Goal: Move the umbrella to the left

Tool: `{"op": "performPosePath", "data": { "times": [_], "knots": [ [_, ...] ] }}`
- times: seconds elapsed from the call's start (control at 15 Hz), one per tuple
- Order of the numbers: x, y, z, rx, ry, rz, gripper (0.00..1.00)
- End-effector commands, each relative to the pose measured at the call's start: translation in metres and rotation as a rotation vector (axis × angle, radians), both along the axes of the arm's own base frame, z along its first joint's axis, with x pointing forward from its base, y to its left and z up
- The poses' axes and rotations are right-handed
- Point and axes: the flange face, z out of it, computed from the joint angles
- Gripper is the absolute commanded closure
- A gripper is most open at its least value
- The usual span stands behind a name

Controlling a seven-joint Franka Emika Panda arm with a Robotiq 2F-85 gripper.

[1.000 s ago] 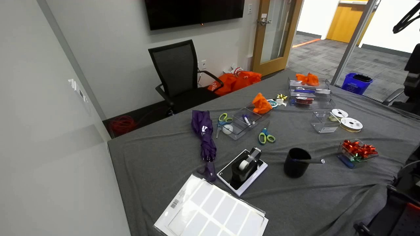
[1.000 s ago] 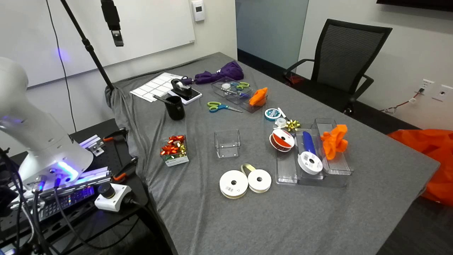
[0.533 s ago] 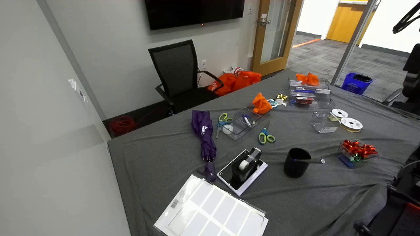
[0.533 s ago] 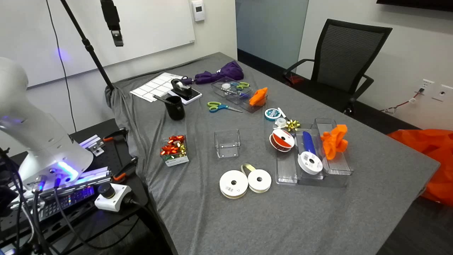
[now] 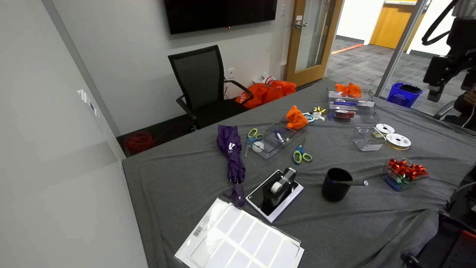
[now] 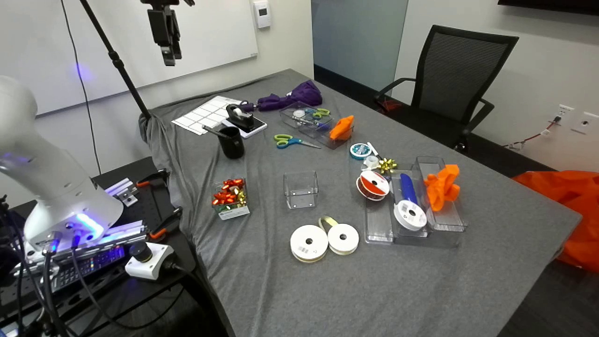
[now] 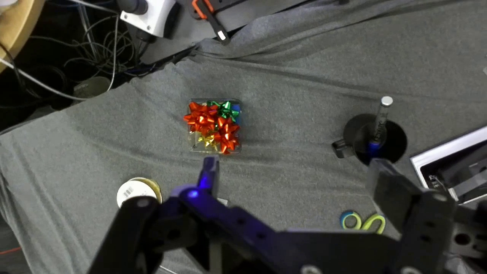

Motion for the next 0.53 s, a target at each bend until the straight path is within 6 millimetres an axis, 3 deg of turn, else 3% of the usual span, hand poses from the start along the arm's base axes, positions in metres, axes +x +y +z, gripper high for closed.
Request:
{"op": "performPosePath", "data": {
  "times": [0.0, 0.47],
  "knots": [
    [0.036, 0.028, -0.014, 0.057, 0.032, -0.173, 0.00],
    [0.073, 0.084, -0.026, 0.255, 0.034, -0.519, 0.00]
  ]
}}
